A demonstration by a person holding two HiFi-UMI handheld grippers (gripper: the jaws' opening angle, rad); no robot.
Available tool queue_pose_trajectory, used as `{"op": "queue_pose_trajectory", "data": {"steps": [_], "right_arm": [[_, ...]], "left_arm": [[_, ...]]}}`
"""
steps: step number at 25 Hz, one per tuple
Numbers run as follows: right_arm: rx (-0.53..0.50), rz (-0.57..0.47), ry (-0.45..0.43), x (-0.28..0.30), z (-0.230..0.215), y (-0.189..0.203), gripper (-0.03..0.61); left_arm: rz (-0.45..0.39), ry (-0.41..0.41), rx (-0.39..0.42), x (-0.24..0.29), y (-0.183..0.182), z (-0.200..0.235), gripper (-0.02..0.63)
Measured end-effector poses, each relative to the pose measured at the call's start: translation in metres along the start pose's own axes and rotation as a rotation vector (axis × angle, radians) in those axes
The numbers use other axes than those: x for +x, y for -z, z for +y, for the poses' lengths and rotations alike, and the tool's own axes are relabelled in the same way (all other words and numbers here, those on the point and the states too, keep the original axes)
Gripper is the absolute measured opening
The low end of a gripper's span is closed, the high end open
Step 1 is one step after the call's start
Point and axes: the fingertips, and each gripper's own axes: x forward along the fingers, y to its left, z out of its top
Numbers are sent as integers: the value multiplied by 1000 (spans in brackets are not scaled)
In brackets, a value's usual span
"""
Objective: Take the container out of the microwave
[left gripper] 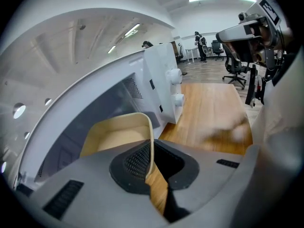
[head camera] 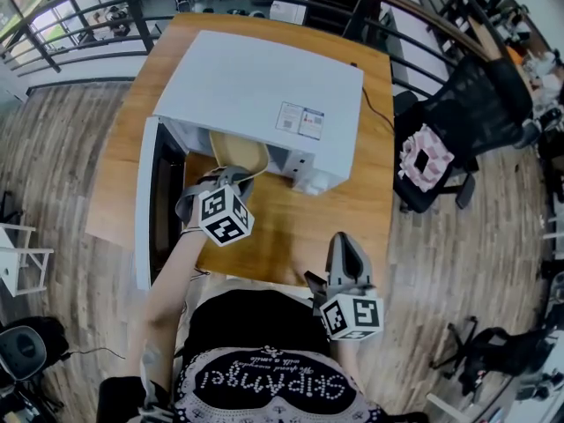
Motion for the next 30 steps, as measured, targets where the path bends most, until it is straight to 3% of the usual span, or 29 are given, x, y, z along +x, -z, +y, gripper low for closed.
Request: {"op": "queue_pose_trajectory", "data": {"steps": [30], "right_arm": [[-49,-8,-55,-19,0,0,34]], "left_arm": [[-18,-4,-33,-71,-3,-56,40]]}}
